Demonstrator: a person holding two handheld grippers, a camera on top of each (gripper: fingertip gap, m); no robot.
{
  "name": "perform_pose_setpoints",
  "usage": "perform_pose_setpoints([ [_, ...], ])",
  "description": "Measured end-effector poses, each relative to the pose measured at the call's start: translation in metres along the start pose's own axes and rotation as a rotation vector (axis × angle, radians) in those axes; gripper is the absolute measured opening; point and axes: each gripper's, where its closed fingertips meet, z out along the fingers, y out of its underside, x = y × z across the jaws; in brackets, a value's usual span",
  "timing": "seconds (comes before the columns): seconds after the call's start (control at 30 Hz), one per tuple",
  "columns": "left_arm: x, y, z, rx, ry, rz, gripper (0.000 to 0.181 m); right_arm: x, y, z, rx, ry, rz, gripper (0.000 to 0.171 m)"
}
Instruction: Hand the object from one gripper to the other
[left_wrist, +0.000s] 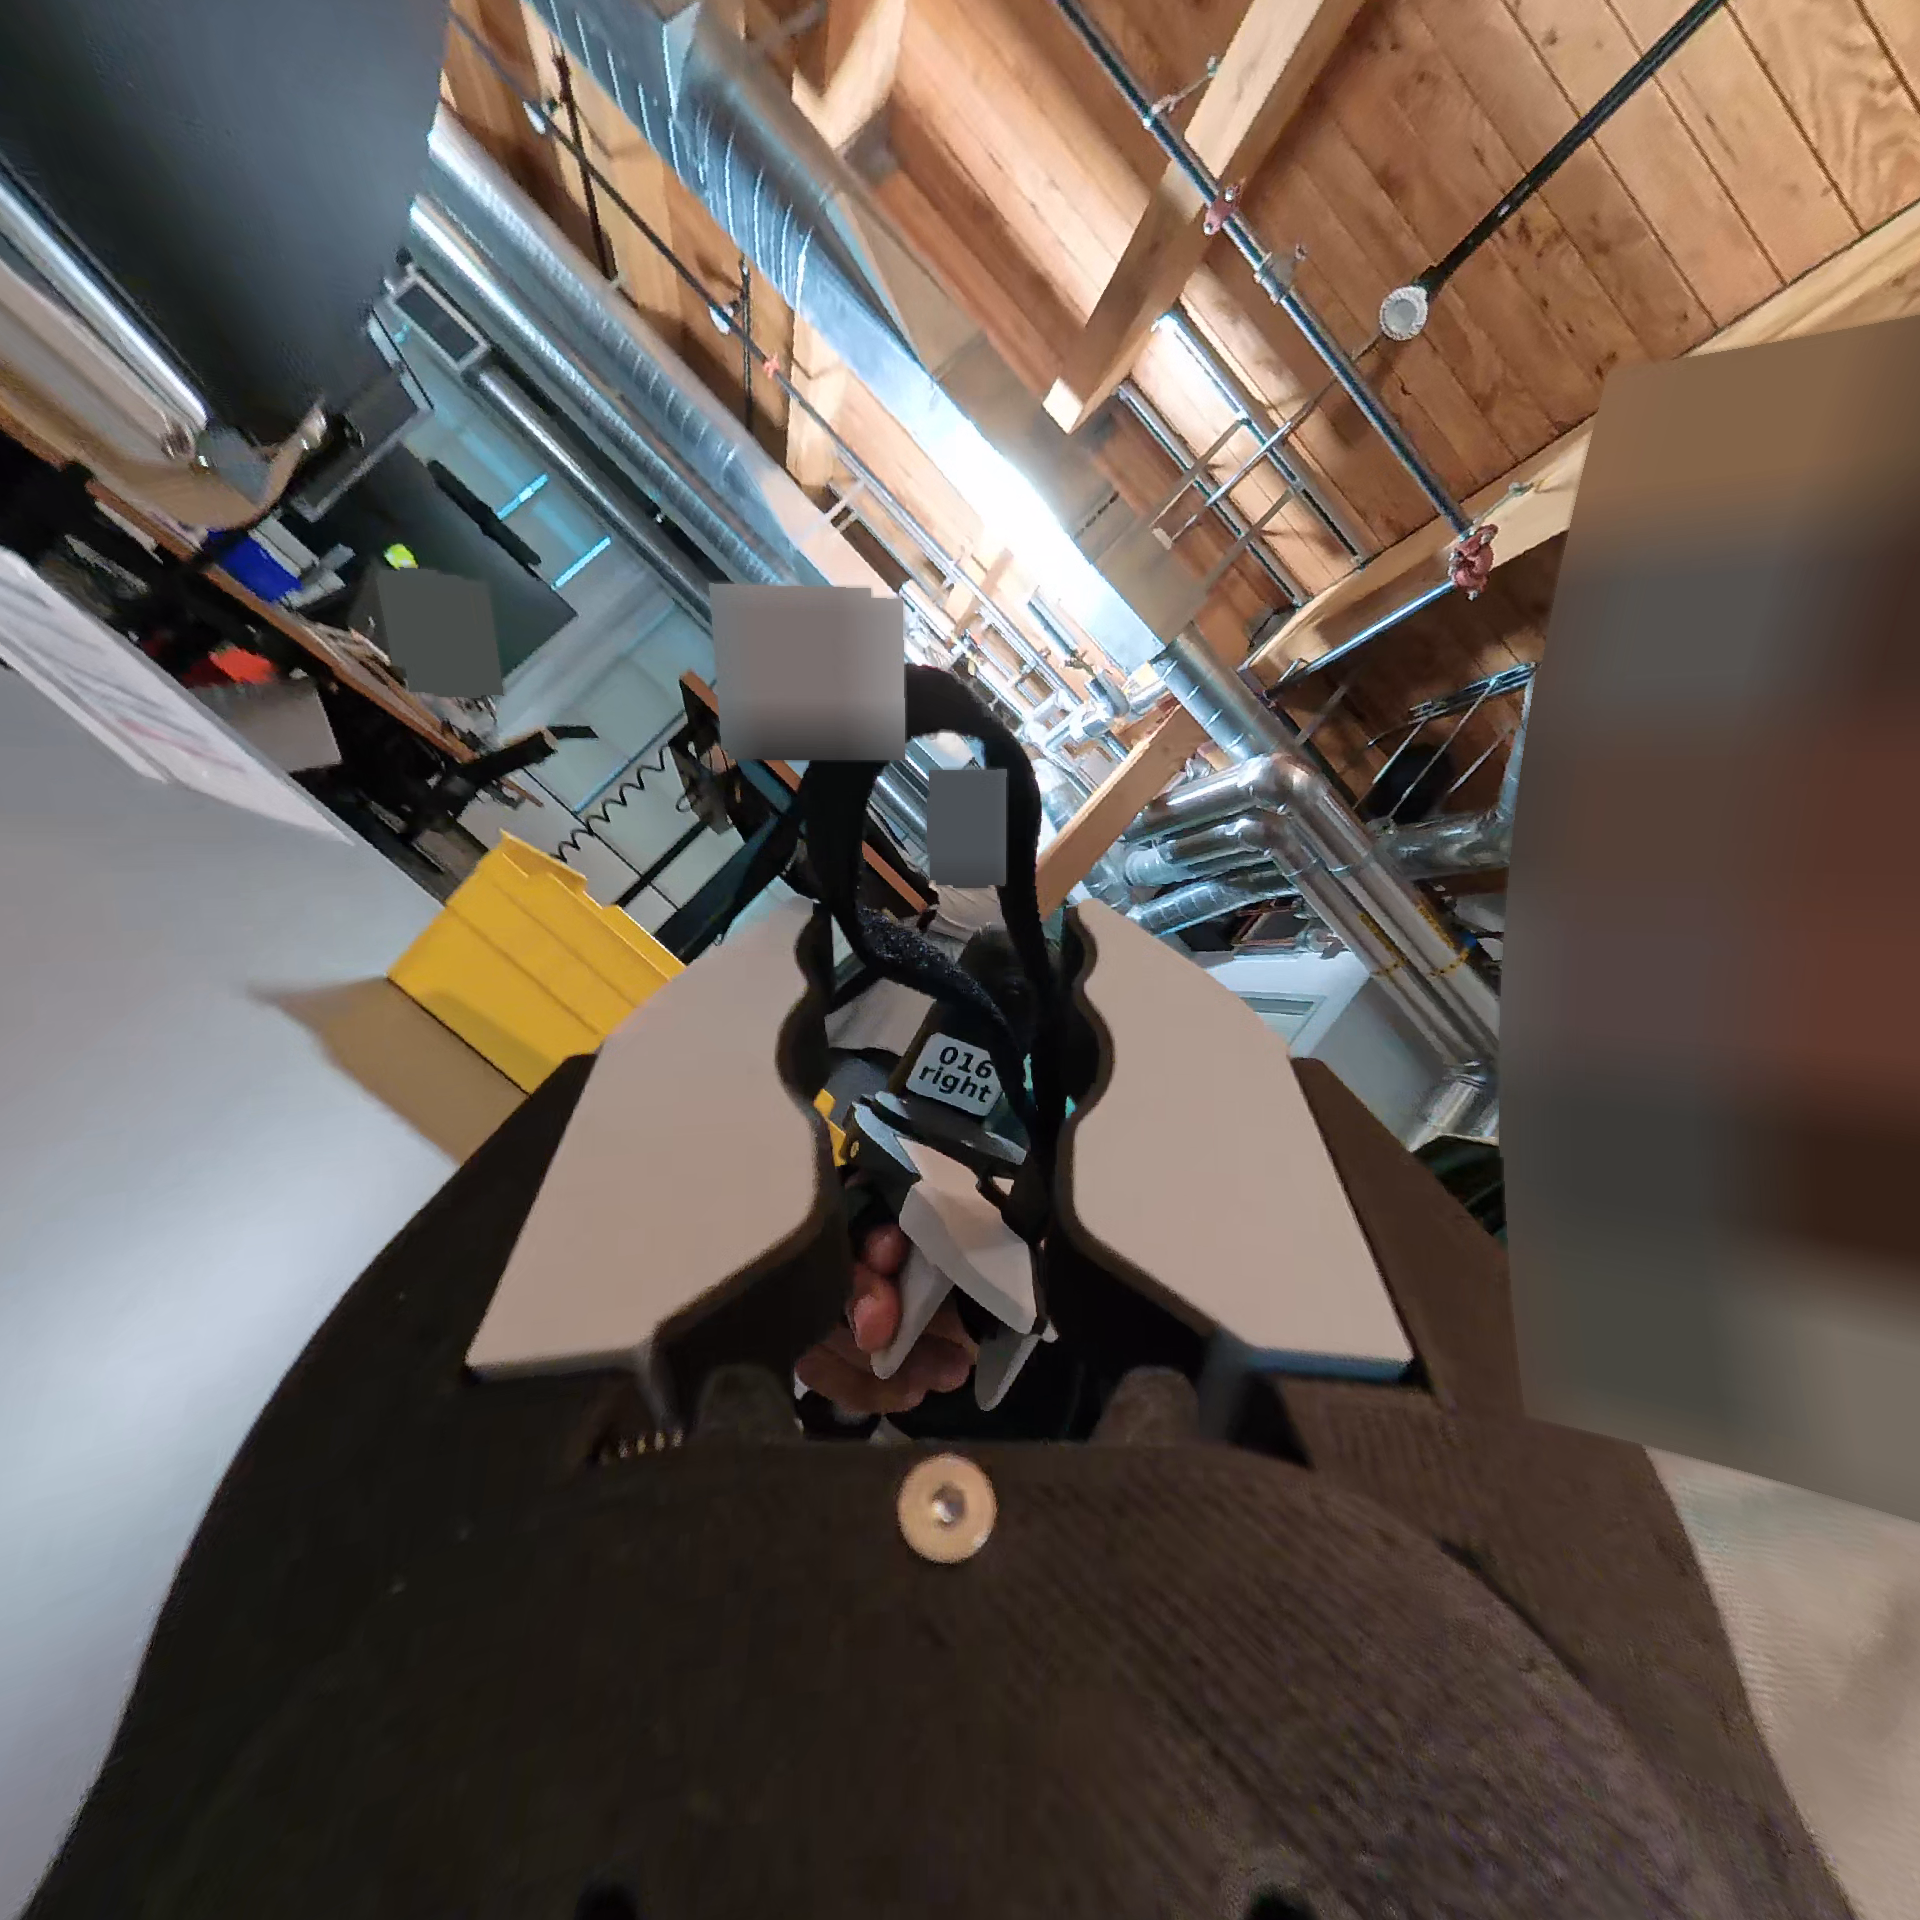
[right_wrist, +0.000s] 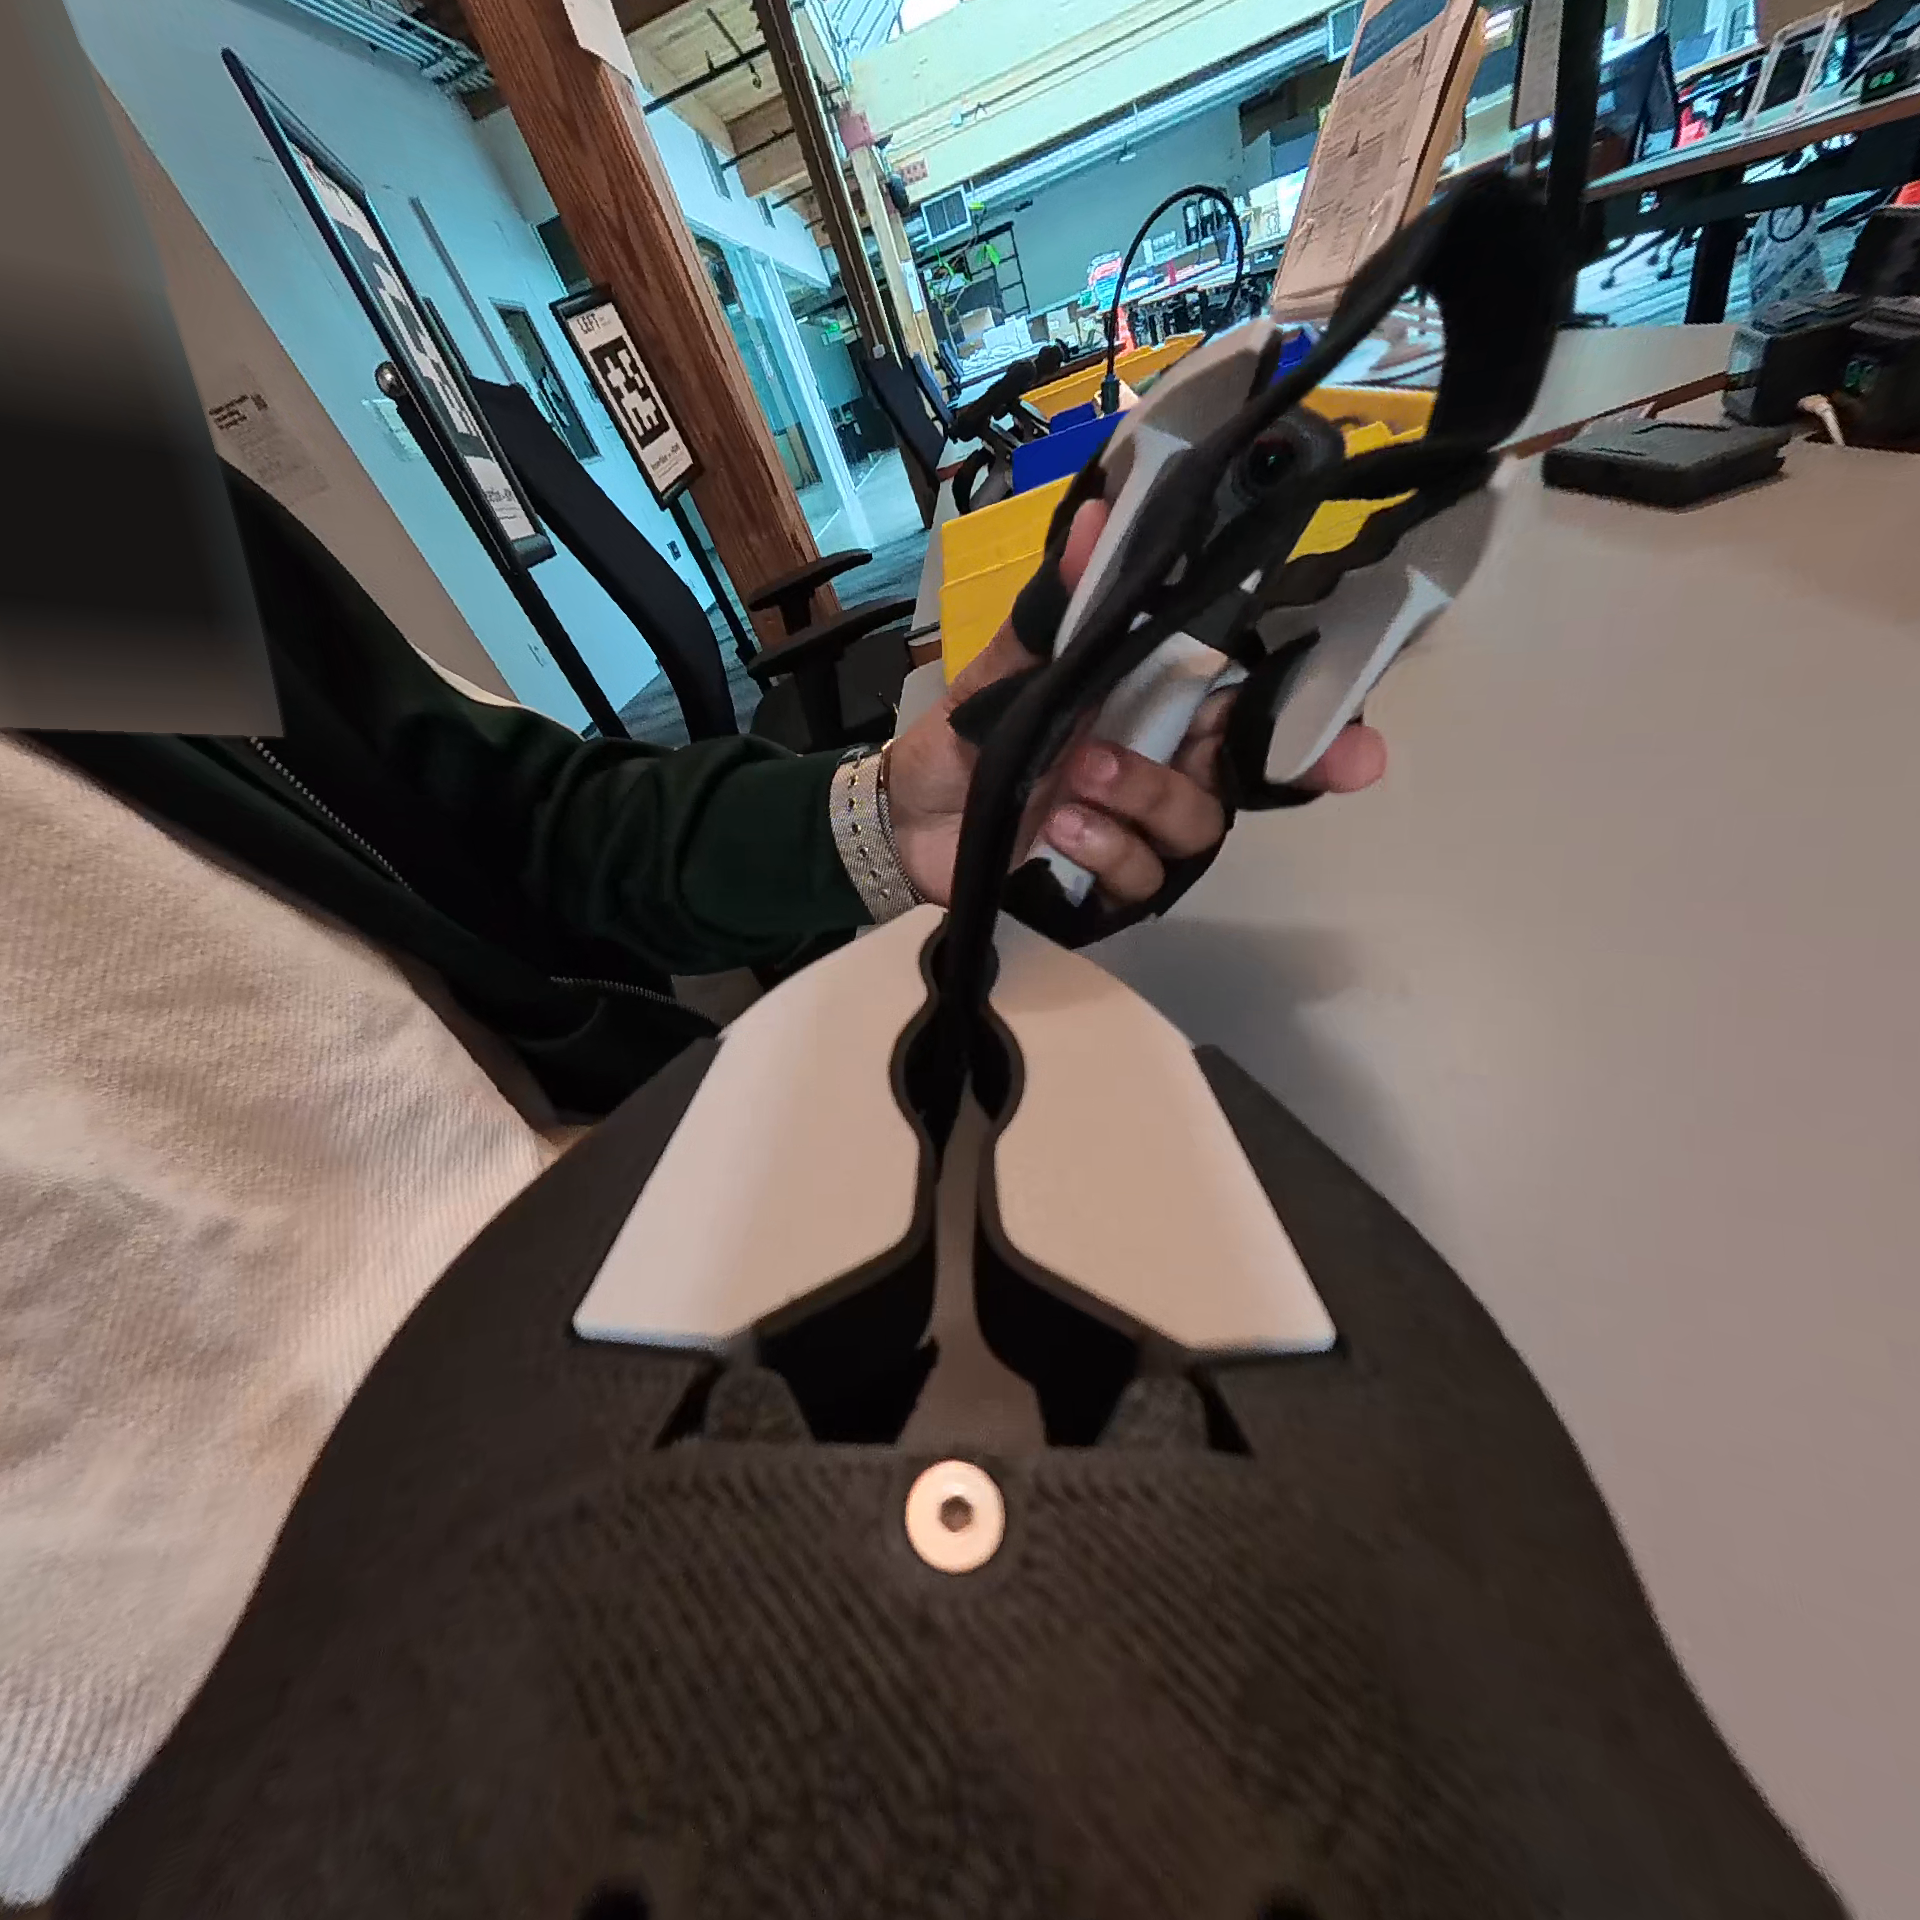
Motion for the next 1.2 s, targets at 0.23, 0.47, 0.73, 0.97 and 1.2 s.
perform_pose_setpoints([
  [0.23,0.0,-0.004,-0.002,0.002,-0.024,0.037,0.039,0.002,0.012,0.004,-0.065,0.012,-0.013,0.0],
  [0.47,0.004,-0.006,-0.004,0.007,-0.02,0.06,0.02,0.007,0.021,0.005,-0.108,0.033,-0.007,0.0],
  [0.73,0.017,-0.017,-0.005,-0.006,-0.077,0.216,0.01,0.03,0.025,0.001,-0.106,0.138,0.044,0.042],
  [0.97,0.024,-0.015,0.0,-0.096,-0.18,0.407,0.009,0.045,0.016,-0.008,-0.048,0.238,0.026,0.051],
  [1.2,0.022,0.019,0.02,-0.226,-0.191,0.427,0.009,0.043,-0.005,-0.016,0.018,0.33,-0.139,0.042],
])
